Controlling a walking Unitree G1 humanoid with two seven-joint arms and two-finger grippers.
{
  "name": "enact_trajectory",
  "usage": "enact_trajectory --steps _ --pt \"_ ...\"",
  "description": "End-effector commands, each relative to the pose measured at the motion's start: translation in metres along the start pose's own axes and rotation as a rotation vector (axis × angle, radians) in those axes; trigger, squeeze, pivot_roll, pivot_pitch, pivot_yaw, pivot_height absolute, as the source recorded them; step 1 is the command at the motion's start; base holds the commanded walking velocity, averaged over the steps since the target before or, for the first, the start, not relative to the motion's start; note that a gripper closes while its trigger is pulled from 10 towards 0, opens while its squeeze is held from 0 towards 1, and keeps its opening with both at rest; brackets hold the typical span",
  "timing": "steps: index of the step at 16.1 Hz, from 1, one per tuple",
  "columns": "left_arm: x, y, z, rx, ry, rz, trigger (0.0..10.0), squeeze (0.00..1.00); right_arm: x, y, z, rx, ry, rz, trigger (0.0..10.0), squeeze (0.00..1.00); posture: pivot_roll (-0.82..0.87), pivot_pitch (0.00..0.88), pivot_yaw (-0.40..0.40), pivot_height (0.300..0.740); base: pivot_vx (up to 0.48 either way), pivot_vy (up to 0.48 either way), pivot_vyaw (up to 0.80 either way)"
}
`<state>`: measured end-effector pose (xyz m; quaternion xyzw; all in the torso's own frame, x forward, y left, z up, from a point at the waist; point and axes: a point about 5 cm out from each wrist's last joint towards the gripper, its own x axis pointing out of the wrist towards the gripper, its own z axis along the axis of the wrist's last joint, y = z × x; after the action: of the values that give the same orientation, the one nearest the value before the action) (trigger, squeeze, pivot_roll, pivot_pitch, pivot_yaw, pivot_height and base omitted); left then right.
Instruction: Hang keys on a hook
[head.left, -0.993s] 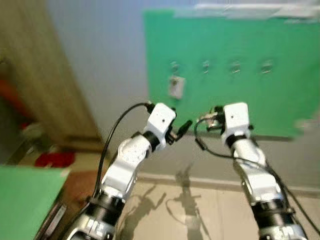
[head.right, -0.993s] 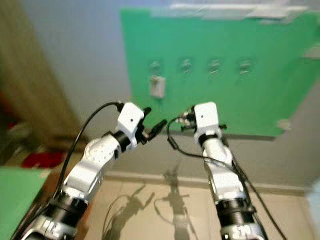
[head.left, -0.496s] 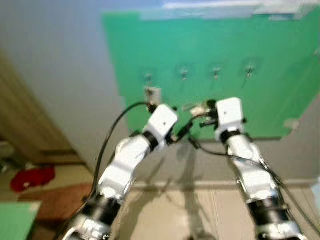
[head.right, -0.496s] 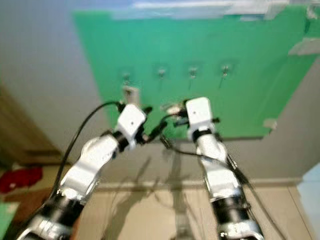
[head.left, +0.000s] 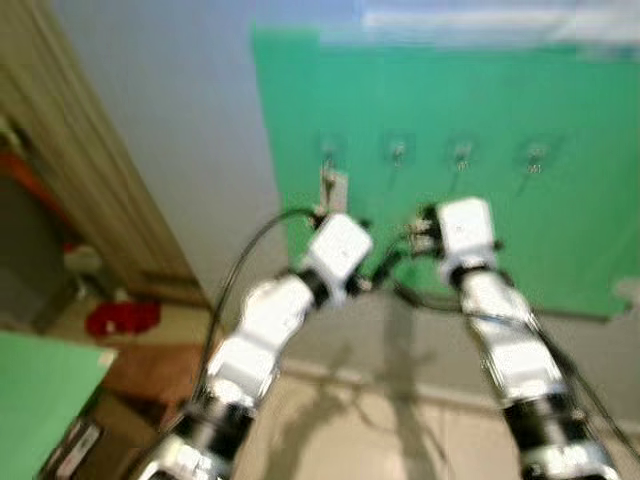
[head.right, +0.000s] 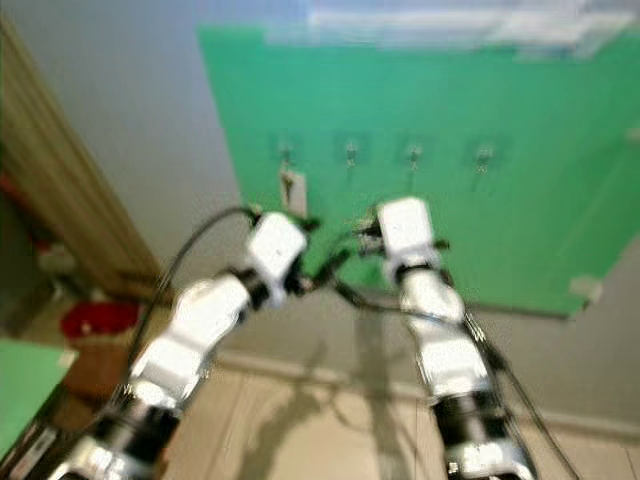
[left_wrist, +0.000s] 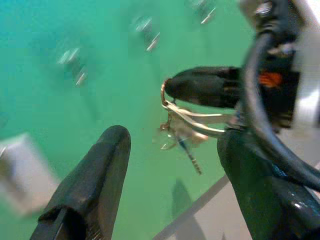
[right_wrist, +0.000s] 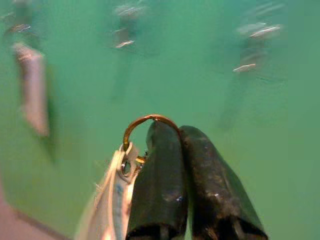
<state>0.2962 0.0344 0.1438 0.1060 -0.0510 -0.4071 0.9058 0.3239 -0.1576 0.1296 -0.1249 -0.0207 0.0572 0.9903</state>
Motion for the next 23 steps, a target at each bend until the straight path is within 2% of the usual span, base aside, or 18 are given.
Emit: enact_trajectory --steps 1,4,10,11,13,16,17,23 --pt "-0.0033 0.0088 0.0002 0.018 0.011 0.024 10.0 0.00 0.0037 0.0057 0.0079 0.009 -0.032 0.017 0.0 0.00 -0.08 0.000 0.097 0.740 0.431 0.000 0.00" --pt "-0.0039 0.0110 -0.0010 0.013 0.013 0.036 10.0 0.00 0.0044 0.0068 0.0079 0.011 -0.033 0.018 0.0 0.00 -0.08 0.000 0.099 0.740 0.447 0.000 0.00" --pt "-0.0049 0.0112 -0.0002 0.024 0.009 0.033 10.0 0.00 0.0037 0.0078 0.0070 0.004 -0.033 0.032 0.0 0.00 -0.08 0.000 0.094 0.740 0.066 0.045 0.00" --pt "-0.0048 0.0083 -0.0001 0.059 0.012 0.011 10.0 0.00 0.0037 0.0077 0.0071 0.003 -0.035 0.033 0.0 0.00 -0.08 0.000 0.093 0.740 0.405 -0.255 0.00" --pt "-0.0049 0.0070 -0.0012 0.062 0.016 0.008 10.0 0.00 0.0043 0.0084 0.0075 -0.026 -0.037 0.041 0.0 0.00 -0.08 0.000 0.092 0.740 0.368 -0.300 0.00" --pt "-0.0045 0.0078 -0.0021 0.054 0.017 0.017 10.0 0.00 0.0042 0.0080 0.0070 -0.029 -0.034 0.039 0.0 0.00 -0.08 0.000 0.092 0.740 0.331 -0.344 0.80" --pt "-0.0048 0.0108 -0.0018 0.044 0.015 0.042 10.0 0.00 0.0050 0.0074 0.0065 -0.017 -0.028 0.038 0.0 0.00 -0.08 0.000 0.092 0.740 0.000 0.000 0.00" --pt "-0.0063 0.0099 -0.0032 0.041 0.020 0.036 10.0 0.00 0.0033 0.0083 0.0050 -0.011 -0.026 0.040 0.0 0.00 -0.08 0.000 0.093 0.740 0.000 0.000 0.00"
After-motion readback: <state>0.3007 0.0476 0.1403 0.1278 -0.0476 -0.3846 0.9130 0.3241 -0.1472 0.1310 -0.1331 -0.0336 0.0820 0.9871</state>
